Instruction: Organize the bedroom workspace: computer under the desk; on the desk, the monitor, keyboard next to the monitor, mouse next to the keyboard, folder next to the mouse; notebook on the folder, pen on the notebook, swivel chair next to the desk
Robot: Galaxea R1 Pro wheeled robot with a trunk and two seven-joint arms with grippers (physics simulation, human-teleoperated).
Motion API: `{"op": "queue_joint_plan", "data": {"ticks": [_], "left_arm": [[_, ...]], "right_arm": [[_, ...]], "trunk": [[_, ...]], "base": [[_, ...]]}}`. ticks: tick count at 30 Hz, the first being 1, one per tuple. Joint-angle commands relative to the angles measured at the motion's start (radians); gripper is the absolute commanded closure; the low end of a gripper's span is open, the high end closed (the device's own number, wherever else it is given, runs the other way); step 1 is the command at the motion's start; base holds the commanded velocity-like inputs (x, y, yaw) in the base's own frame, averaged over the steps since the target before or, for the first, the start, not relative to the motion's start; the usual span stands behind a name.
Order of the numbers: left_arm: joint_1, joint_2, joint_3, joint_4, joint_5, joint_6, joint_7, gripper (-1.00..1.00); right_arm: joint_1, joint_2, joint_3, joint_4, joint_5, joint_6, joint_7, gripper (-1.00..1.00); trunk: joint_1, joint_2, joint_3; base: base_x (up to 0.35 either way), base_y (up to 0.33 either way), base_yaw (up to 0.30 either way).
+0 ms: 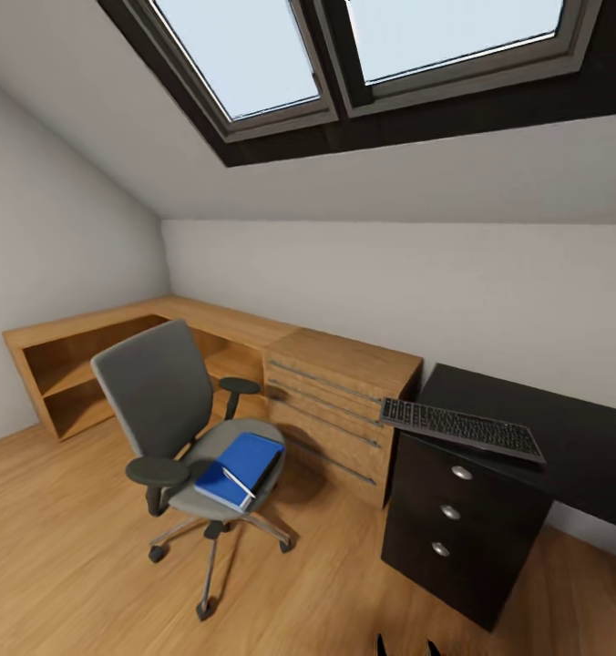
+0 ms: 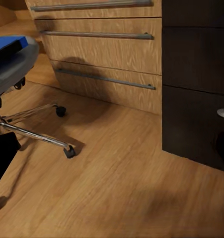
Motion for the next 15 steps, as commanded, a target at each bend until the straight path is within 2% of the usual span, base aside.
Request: {"op": "queue_joint_plan", "data": {"ticks": [1,4,8,9,15], "left_arm": [[0.0,0.001,-0.006,0.0,0.01,-0.038,0.007,-1.0],[0.0,0.0,-0.004,0.0,0.01,-0.053,0.007,-1.0],[0.0,0.0,-0.002,0.0,0.011,-0.061,0.008,-1.0],[0.0,0.001,-0.001,0.0,0.012,-0.063,0.008,-1.0],[0.0,0.001,0.0,0.0,0.014,-0.064,0.014,-1.0]], "right_arm": [[-0.001,-0.001,-0.007,0.001,0.006,-0.002,0.005,-1.0],[0.0,-0.007,-0.006,-0.003,0.006,0.021,0.006,-1.0],[0.0,-0.014,-0.007,-0.008,0.006,0.067,0.006,-1.0],[0.0,-0.027,-0.007,-0.016,0.005,0.119,0.004,-1.0],[0.0,-0.037,-0.009,-0.037,0.004,0.178,0.0,-1.0]], "trunk": [[-0.004,0.007,0.002],[-0.016,0.028,0.012],[-0.016,0.028,0.012],[-0.016,0.028,0.012],[-0.016,0.028,0.012]], "base": [[0.0,0.0,-0.278],[0.0,0.0,-0.278],[0.0,0.0,-0.282],[0.0,0.0,-0.29],[0.0,0.0,-0.291]]}}
